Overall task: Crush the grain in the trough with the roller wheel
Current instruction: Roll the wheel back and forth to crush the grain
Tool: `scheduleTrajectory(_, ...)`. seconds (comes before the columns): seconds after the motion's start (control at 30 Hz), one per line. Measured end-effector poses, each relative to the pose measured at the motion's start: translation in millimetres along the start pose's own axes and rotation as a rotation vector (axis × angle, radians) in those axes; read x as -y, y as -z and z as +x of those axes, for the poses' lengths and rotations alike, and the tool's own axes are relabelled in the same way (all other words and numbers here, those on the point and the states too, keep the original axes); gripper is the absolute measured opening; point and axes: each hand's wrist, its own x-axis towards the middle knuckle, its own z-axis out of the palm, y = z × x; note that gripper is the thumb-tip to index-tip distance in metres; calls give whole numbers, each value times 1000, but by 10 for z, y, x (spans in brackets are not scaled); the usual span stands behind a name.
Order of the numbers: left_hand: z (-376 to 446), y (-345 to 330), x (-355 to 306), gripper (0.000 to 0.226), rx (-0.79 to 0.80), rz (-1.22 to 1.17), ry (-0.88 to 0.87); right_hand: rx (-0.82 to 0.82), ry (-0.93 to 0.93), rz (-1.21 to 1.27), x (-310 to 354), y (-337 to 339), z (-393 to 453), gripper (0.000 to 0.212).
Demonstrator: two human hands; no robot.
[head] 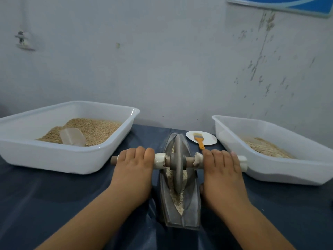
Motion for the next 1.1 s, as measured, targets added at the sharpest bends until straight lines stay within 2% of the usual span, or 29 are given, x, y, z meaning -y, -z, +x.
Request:
scheduleTrajectory(0.03, -48, 16, 2, 48, -1, -23, -6, 1, 0, 8, -4, 7, -49, 72)
scheduleTrajectory(0.1, -186, -31, 23, 40, -149, -109, -46, -92, 14, 87, -33, -43, -186, 78)
scheduleTrajectory(0.13, -251, -54, 35, 37, -237, -110, -54, -151, 34, 118, -53, -80, -248, 80)
scheduleTrajectory(0.2, -293, -96, 42, 40, -304, -68, -76, -181, 63, 119, -102, -142, -298, 84)
scheduleTrajectory(0.27, -210, -59, 13, 42, -231, -38, -79, -93, 42, 88, -123, -126, -272, 86)
scheduleTrajectory(0.33, -70, 37, -31, 47, -75, 28, -45, 20, 10, 35, -89, -46, -175, 85)
scheduleTrajectory(0.47, -10, 72, -82, 48, -26, 69, -21, 50, -5, 21, -77, -13, -145, 82)
scheduleTrajectory(0.53, -128, 53, -66, 40, -144, 7, -60, 42, 1, 37, -88, -2, -275, 93)
scheduleTrajectory(0.57, -188, 23, -37, 36, -239, -28, -89, -29, 9, 90, -102, -36, -348, 96)
scheduleTrajectory(0.63, -266, -20, 0, 40, -304, -56, -101, -167, 38, 151, -135, -101, -442, 95)
scheduleTrajectory(0.7, -254, -53, 22, 42, -297, -36, -85, -148, 61, 118, -138, -105, -424, 93)
scheduleTrajectory(0.8, -144, 41, -53, 49, -99, 5, -42, 12, -2, 53, -61, 17, -257, 89)
scheduleTrajectory(0.87, -74, 61, -80, 51, -52, 52, -37, 19, -12, 61, -45, 32, -161, 79)
scheduleTrajectory(0.93, -108, 80, -68, 49, -38, 36, -39, 10, -7, 58, -60, 28, -181, 79)
scheduleTrajectory(1.0, -208, 48, -27, 47, -122, -55, -63, -23, 10, 84, -59, 29, -295, 85)
scheduleTrajectory(1.1, -319, -28, 27, 46, -264, -96, -84, -188, 34, 164, -82, -80, -422, 86)
